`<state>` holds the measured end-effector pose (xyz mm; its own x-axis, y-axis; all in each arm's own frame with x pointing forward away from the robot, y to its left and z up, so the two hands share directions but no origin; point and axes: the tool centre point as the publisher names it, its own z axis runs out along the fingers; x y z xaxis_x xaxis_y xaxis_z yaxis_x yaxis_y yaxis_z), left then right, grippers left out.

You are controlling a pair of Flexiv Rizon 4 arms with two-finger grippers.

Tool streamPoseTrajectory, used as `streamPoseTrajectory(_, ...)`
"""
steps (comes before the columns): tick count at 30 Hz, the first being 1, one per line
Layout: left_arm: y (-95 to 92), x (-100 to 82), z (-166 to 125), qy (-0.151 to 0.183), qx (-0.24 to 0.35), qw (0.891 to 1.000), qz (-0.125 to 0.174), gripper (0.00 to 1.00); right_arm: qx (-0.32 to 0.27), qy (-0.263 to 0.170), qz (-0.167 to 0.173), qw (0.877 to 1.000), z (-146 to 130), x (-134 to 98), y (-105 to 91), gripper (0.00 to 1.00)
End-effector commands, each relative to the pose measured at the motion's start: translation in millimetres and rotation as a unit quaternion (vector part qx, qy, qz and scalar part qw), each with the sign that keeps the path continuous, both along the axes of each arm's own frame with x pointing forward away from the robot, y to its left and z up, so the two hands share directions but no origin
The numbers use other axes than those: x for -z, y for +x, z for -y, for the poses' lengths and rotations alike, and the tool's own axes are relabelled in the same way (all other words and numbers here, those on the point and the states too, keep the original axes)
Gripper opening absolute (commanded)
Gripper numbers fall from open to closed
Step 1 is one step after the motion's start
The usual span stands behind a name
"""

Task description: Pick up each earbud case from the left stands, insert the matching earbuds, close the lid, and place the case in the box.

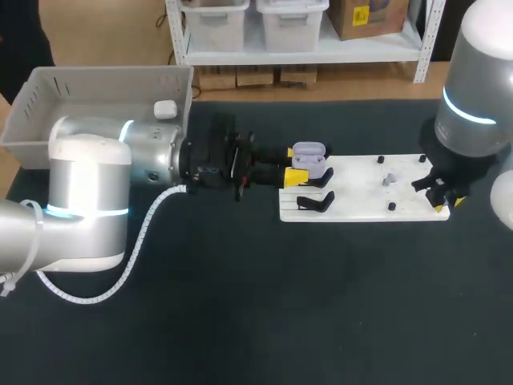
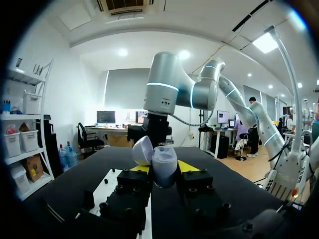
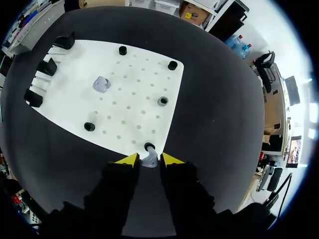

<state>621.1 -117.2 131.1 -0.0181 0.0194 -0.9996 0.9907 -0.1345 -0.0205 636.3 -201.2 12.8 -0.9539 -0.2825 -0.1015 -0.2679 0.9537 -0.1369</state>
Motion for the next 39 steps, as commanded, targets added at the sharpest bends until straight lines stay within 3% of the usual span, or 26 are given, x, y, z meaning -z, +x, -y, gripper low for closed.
streamPoseTrajectory(1, -0.2, 0.6, 0, -0.001, -0.001, 1.000, 0.001, 0.00, 0.001, -0.001, 0.000, 1.000, -1, 2, 1.0, 0.23)
streamPoseTrajectory(5, -0.2, 0.6, 0, -0.001, -0.001, 1.000, 0.001, 0.00, 0.000, -0.001, 0.000, 1.000, -2, 2, 1.2, 0.16)
streamPoseTrajectory(7, -0.2, 0.6, 0, -0.001, -0.001, 1.000, 0.001, 0.00, 0.000, -0.001, 0.000, 1.000, -2, 2, 1.2, 0.00)
streamPoseTrajectory(14, -0.2, 0.6, 0, -0.001, -0.001, 1.000, 0.001, 0.00, 0.000, -0.006, 0.009, 1.000, -5, -12, -4.6, 0.00)
streamPoseTrajectory(25, -0.2, 0.6, 0, -0.001, -0.001, 1.000, 0.001, 0.00, 0.019, -0.004, 0.039, 0.999, -42, -84, -37.3, 0.00)
streamPoseTrajectory(31, -0.2, 0.6, 0, -0.001, -0.001, 1.000, 0.001, 0.00, 0.078, 0.031, 0.008, 0.996, -76, -116, -48.2, 0.00)
streamPoseTrajectory(37, -0.2, 0.6, 0, -0.001, -0.001, 1.000, 0.001, 0.00, 0.137, 0.037, -0.037, 0.989, -113, -129, -55.4, 0.00)
streamPoseTrajectory(39, -0.2, 0.6, 0, -0.001, -0.001, 1.000, 0.001, 0.00, 0.149, 0.018, -0.046, 0.988, -126, -131, -57.5, 0.00)
